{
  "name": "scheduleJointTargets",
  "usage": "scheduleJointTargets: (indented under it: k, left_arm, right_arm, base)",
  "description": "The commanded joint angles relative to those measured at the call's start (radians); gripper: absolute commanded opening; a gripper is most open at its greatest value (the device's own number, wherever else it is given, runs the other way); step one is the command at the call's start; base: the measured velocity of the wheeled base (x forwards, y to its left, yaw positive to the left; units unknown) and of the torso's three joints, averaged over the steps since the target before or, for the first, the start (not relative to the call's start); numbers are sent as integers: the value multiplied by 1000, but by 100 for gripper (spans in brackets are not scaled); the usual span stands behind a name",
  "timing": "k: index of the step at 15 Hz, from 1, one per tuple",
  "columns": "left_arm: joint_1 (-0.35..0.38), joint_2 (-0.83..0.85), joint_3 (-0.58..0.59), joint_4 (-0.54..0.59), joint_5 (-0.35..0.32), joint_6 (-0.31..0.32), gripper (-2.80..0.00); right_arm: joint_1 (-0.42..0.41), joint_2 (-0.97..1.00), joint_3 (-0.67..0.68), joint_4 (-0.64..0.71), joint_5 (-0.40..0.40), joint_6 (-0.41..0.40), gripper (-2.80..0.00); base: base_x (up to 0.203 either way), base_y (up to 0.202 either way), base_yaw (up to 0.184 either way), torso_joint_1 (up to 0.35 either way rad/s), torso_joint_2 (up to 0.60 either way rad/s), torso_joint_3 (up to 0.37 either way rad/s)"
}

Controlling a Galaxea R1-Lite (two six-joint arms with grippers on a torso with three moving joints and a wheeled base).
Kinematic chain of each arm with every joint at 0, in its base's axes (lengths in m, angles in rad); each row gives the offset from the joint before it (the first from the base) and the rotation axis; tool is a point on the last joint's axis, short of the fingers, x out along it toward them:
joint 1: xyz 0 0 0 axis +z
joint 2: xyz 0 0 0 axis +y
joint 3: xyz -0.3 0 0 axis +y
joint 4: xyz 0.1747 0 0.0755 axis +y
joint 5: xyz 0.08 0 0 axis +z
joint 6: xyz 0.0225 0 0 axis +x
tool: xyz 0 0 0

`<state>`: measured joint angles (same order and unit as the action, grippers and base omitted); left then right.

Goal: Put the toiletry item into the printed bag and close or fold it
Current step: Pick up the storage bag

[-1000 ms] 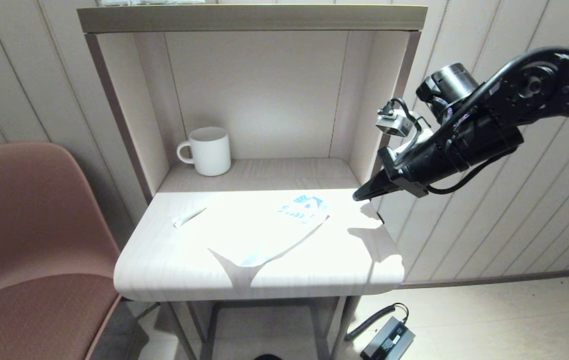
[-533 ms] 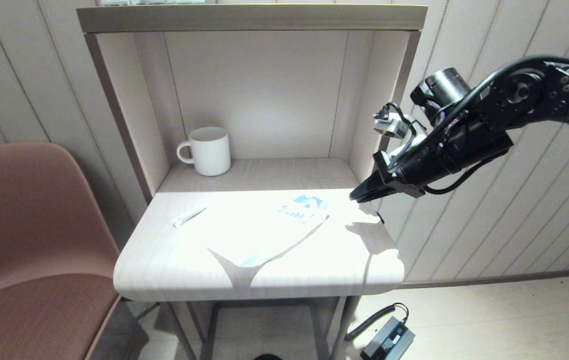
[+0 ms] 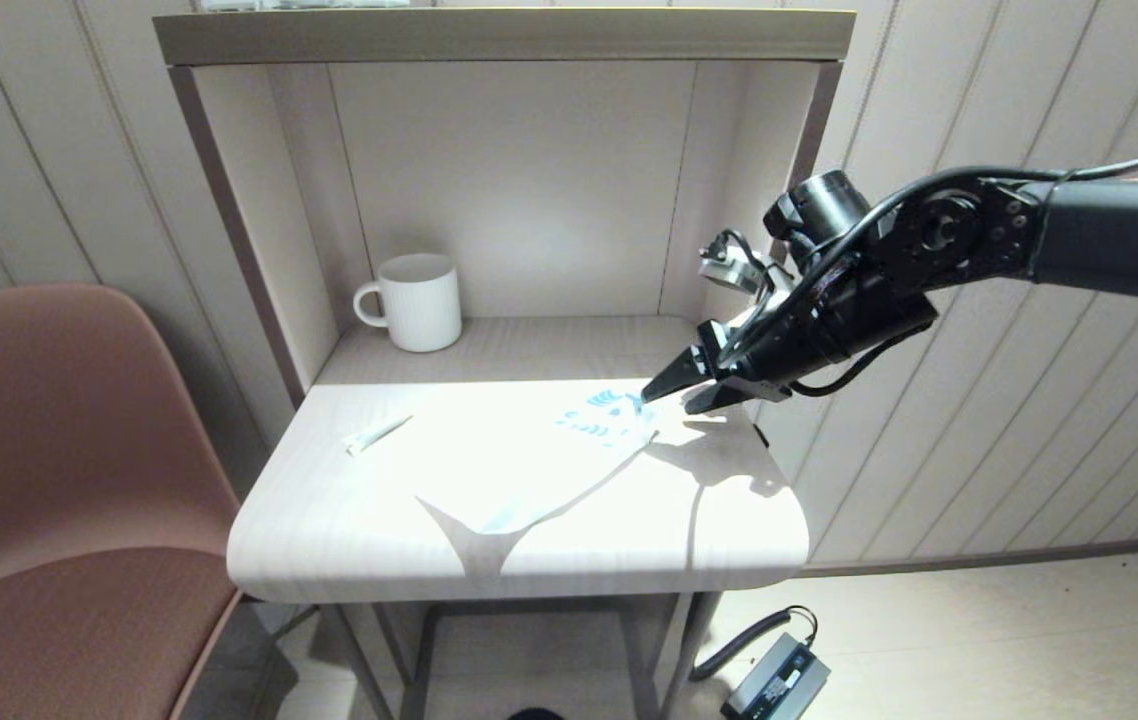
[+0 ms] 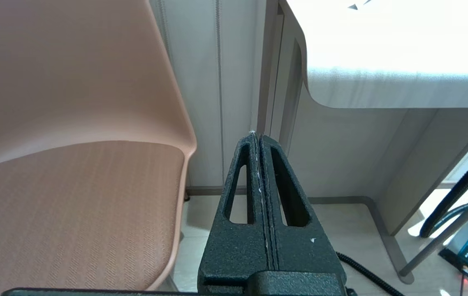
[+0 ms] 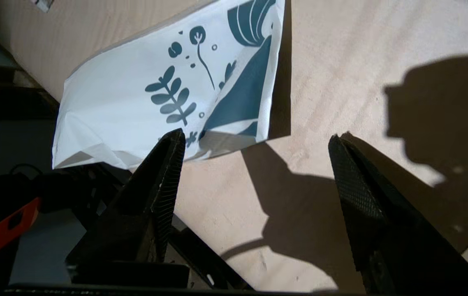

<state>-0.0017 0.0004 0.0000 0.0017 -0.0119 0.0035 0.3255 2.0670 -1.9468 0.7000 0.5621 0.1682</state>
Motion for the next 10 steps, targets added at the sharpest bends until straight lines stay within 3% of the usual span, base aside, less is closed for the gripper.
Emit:
scheduleJointTargets:
  k: [1,10]
  left_arm:
    - [0,0,0,0,0,0,-280]
    - [0,0,0,0,0,0,-280]
  right_arm:
    - [12,50,-1,-65,7,14,0]
    - [47,110,-4,-89,43,19,0]
  base:
    - [0,0,0,0,0,0]
    - [0,0,0,0,0,0]
